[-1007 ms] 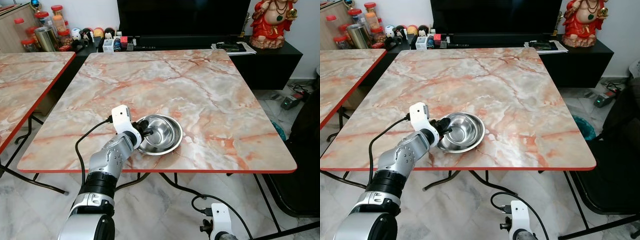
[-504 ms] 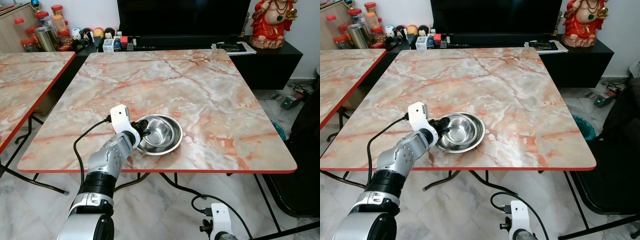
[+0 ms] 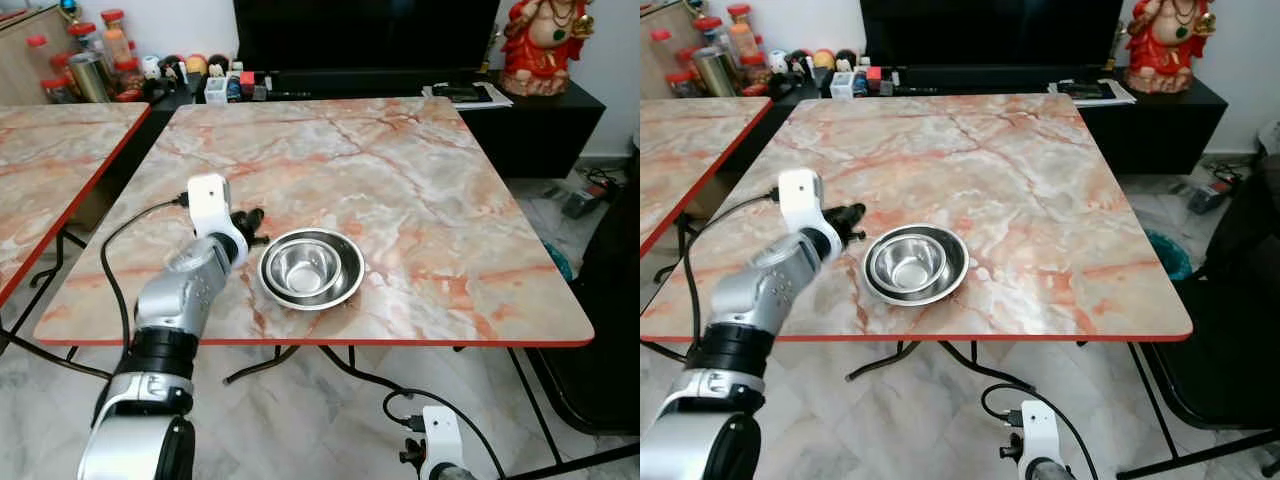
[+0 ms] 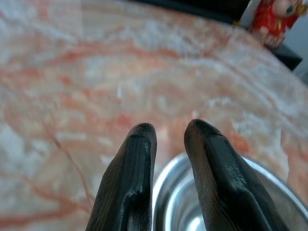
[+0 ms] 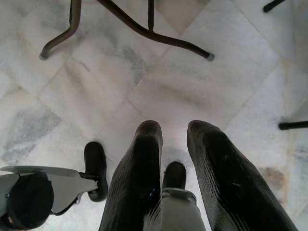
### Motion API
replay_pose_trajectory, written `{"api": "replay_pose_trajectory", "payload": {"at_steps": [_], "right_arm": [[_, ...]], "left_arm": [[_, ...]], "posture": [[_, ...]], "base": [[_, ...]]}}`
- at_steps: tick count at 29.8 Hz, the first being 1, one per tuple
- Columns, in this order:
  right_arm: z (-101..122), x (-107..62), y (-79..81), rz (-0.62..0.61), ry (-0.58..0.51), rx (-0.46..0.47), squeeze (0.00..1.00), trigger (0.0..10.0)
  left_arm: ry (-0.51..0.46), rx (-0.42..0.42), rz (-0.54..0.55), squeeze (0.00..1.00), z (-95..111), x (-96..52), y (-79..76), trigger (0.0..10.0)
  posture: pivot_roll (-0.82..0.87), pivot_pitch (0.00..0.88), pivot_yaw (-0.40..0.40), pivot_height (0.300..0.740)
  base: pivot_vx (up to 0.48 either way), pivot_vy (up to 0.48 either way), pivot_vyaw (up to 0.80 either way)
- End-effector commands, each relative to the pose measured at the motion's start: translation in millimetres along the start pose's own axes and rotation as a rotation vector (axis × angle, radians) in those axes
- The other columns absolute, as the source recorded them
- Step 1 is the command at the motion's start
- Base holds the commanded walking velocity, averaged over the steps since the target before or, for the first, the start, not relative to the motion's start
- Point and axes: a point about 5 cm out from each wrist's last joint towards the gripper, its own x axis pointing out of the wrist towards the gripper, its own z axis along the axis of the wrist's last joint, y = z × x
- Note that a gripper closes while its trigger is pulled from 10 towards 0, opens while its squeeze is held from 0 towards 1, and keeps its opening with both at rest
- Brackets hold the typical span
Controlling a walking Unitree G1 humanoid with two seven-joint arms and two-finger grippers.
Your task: Setting the table
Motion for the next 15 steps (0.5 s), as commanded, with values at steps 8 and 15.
{"api": "replay_pose_trajectory", "payload": {"at_steps": [8, 15], "right_arm": [[6, 1.1, 0.3, -0.002, -0.018, 0.012, 0.00, 10.0], [9, 1.4, -1.1, -0.006, -0.028, 0.012, 0.00, 10.0]], "left_arm": [[-0.308, 0.156, 0.075, 0.00, 36, -9.2, 3.6, 10.0], [-0.356, 0.338, 0.239, 0.00, 22, -22.4, 40.3, 10.0]], "posture": [[0.01, 0.000, 0.029, 0.740], [0.01, 0.000, 0.024, 0.740]], "base": [[0.000, 0.000, 0.00], [0.000, 0.000, 0.00]]}}
